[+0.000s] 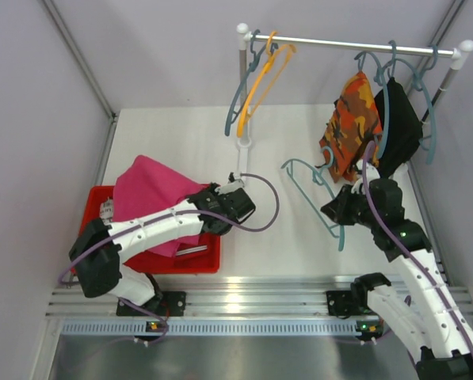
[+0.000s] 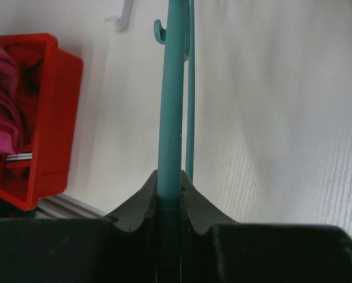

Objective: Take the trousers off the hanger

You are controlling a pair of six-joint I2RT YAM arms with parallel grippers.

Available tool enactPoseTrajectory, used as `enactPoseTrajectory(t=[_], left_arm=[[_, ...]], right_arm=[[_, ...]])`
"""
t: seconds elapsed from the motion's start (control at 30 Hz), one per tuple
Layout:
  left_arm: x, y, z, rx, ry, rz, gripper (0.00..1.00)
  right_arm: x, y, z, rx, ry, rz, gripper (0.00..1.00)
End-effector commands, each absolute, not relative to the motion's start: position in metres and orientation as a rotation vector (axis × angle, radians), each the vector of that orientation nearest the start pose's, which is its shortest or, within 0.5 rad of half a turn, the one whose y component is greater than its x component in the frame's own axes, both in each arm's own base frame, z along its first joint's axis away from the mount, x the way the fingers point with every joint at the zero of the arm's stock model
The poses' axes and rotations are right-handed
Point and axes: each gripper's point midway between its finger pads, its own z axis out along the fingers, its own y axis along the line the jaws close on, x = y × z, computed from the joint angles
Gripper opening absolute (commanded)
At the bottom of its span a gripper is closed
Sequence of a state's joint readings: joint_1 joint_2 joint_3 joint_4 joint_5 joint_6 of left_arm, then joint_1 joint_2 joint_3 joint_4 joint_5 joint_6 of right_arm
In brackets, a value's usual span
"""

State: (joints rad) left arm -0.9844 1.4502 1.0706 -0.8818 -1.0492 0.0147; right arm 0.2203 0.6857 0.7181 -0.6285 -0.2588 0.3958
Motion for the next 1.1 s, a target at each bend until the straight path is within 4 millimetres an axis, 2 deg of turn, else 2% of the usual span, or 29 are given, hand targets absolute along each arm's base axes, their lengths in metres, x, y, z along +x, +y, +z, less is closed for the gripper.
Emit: enactPoseTrajectory(t=[0.0, 0.03, 0.1, 0.13, 0.17, 0.23, 0.3, 0.4, 0.43, 0.47, 0.53, 0.57, 0.6, 0.67, 0.7, 0.77, 0.8, 0.87, 0.9, 1.0, 1.07], left_arm=[[0.247, -0.12, 0.154, 0.82, 2.2, 0.912, 0.02], [0.248, -0.123, 0.155, 0.822, 2.201, 0.913, 0.14], [0.249, -0.126, 0.152, 0.812, 2.208, 0.903, 0.27], [0.251, -0.131, 0.157, 0.78, 2.219, 0.87, 0.44], [0.252, -0.135, 0.159, 0.753, 2.224, 0.845, 0.5], [0.252, -0.145, 0.162, 0.721, 2.245, 0.762, 0.54], [0.251, -0.152, 0.17, 0.684, 2.249, 0.666, 0.68], [0.247, -0.174, 0.186, 0.63, 2.253, 0.403, 0.7], [0.248, -0.184, 0.193, 0.597, 2.233, 0.31, 0.71], [0.243, -0.19, 0.207, 0.566, 2.214, 0.189, 0.81], [0.241, -0.198, 0.22, 0.489, 2.173, 0.053, 0.86], [0.242, -0.199, 0.24, 0.406, 2.113, -0.038, 0.91], [0.244, -0.191, 0.245, 0.27, 2.091, -0.056, 0.98], [0.244, -0.169, 0.266, 0.056, 2.028, -0.11, 0.98], [0.246, -0.157, 0.268, -0.112, 2.003, -0.136, 0.98], [0.244, -0.129, 0.278, -0.329, 1.944, -0.174, 0.97], [0.242, -0.12, 0.27, -0.463, 1.928, -0.198, 0.95], [0.24, -0.099, 0.271, -0.634, 1.859, -0.218, 0.95], [0.237, -0.092, 0.26, -0.741, 1.847, -0.235, 0.95], [0.234, -0.075, 0.251, -0.982, 1.758, -0.274, 0.94], [0.227, -0.06, 0.239, -1.058, 1.746, -0.211, 0.92]], right_arm=[[0.222, 0.119, 0.205, -0.04, 2.118, 0.672, 0.0], [0.221, 0.119, 0.204, -0.04, 2.122, 0.674, 0.0], [0.221, 0.12, 0.204, -0.043, 2.122, 0.681, 0.0], [0.222, 0.119, 0.204, -0.04, 2.125, 0.678, 0.0], [0.222, 0.119, 0.203, -0.04, 2.128, 0.673, 0.0], [0.222, 0.118, 0.203, -0.036, 2.132, 0.667, 0.0], [0.223, 0.117, 0.203, -0.032, 2.13, 0.657, 0.0], [0.224, 0.115, 0.201, -0.024, 2.139, 0.645, 0.0], [0.223, 0.115, 0.2, -0.022, 2.142, 0.646, 0.0], [0.223, 0.115, 0.2, -0.022, 2.147, 0.644, 0.0], [0.224, 0.115, 0.201, -0.015, 2.147, 0.642, 0.0], [0.224, 0.115, 0.201, -0.014, 2.147, 0.64, 0.0], [0.224, 0.114, 0.202, -0.011, 2.146, 0.638, 0.0], [0.225, 0.113, 0.204, -0.006, 2.138, 0.631, 0.0], [0.224, 0.113, 0.204, -0.004, 2.138, 0.631, 0.0], [0.224, 0.113, 0.203, -0.001, 2.138, 0.63, 0.0], [0.224, 0.113, 0.202, -0.001, 2.141, 0.631, 0.0], [0.224, 0.114, 0.2, -0.002, 2.143, 0.637, 0.0], [0.223, 0.114, 0.197, -0.002, 2.153, 0.641, 0.0], [0.223, 0.114, 0.197, -0.008, 2.152, 0.637, 0.0], [0.223, 0.114, 0.196, -0.011, 2.155, 0.633, 0.0]])
